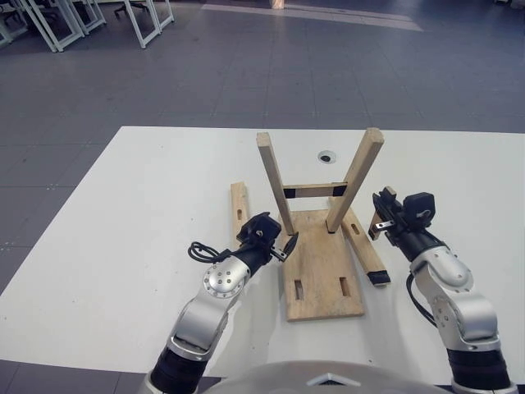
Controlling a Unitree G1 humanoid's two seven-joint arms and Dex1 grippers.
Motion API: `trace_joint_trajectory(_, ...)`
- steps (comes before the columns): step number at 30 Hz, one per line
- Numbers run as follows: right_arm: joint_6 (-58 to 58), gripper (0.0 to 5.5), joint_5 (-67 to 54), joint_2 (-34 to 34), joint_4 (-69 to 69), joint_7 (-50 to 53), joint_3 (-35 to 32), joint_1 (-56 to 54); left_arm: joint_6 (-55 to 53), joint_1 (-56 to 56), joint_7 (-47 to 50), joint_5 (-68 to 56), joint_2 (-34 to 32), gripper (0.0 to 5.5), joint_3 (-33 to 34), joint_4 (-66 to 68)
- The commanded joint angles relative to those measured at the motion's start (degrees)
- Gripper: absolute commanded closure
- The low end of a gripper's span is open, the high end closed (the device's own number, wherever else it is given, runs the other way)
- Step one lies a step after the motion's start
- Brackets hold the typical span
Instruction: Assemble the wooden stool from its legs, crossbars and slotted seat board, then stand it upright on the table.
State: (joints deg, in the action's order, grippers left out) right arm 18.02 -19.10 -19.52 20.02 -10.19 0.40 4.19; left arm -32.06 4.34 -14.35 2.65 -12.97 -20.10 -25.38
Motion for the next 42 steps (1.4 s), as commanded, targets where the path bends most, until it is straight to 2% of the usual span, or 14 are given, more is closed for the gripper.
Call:
trace_joint_trajectory(1, -1.81, 5.10, 1.80, 2.35, -1.11, 0.01, -0.14, -4.11, 0.82, -0.84, -0.01, 0.72, 0.08, 1.20, -0.09, 1.17)
trace_joint_trajectory(7, -0.20, 5.10, 1.91, 3.62, 0.97, -0.07, -0.28, -6.83, 1.20, -0.85, 0.18, 1.09, 0.59, 1.20, -0.18, 1.71)
trace_joint_trajectory(15, -1.31, 5.10, 3.25, 5.42, -2.00, -0.97, 0.93, -3.41, 1.35, -0.93, -0.11, 1.62, 0.78, 1.20, -0.29, 2.06)
trace_joint_trajectory(31, -3.86, 5.10, 6.07, 8.55, -5.55, -2.15, 1.77, -3.75, 2.96, -1.03, -0.86, 2.25, 0.36, 1.20, -0.64, 3.65)
trace_joint_trajectory(39, -13.32, 5.10, 10.46, 8.66, -18.82, -1.16, 0.43, -1.85, 2.59, -0.82, -1.09, 2.80, -0.08, 1.20, -0.68, 3.03)
trace_joint_trajectory(42, -20.67, 5.10, 13.26, 8.00, -27.10, -0.44, -0.21, 1.28, 2.46, -0.80, -0.96, 2.96, -0.10, 1.20, -0.62, 2.95)
